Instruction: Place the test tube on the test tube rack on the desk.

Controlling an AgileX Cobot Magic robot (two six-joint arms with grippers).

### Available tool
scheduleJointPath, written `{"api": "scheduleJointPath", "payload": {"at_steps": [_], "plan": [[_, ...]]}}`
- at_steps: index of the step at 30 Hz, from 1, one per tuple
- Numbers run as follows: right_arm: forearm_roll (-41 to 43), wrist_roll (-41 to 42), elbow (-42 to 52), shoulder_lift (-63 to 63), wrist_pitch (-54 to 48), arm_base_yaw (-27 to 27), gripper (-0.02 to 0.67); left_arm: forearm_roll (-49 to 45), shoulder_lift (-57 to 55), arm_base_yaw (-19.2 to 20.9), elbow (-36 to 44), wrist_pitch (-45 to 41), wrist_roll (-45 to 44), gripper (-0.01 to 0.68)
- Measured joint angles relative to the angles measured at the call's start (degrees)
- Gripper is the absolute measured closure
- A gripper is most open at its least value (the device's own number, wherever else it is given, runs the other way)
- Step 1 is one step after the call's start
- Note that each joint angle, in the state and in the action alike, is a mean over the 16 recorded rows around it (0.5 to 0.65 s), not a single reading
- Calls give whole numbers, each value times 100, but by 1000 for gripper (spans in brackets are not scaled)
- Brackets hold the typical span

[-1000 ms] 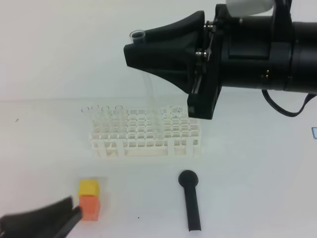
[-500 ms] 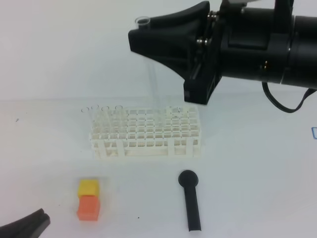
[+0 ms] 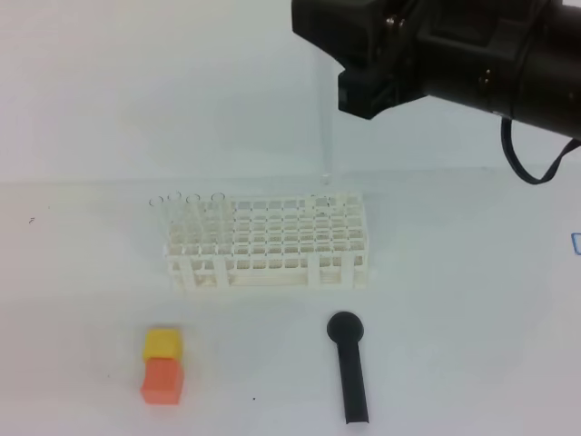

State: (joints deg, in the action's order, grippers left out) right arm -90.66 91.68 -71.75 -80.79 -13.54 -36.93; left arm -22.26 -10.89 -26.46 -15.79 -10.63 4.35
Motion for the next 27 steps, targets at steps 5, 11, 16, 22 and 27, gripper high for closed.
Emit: {"api": "scheduleJointPath", "payload": {"at_steps": [5,11,16,22,27], "plan": [[1344,-1558,3,-80,461,-22,525,0,-3,1033,0,-8,3,674],[4061,-4592,18,-376,1158,-139,525,2,-9,1702,0,-21,18,674],[6194,-7014,34,-903,2037,-322,525,4,-16,1884,0,-48,74,674],[7395,-8091,49,-1788,3514,-578,525,185,-22,1912,1,-146,289,674],[7604,-8091,52,-2541,4752,-731,525,908,-25,1912,72,-262,63,674]]}}
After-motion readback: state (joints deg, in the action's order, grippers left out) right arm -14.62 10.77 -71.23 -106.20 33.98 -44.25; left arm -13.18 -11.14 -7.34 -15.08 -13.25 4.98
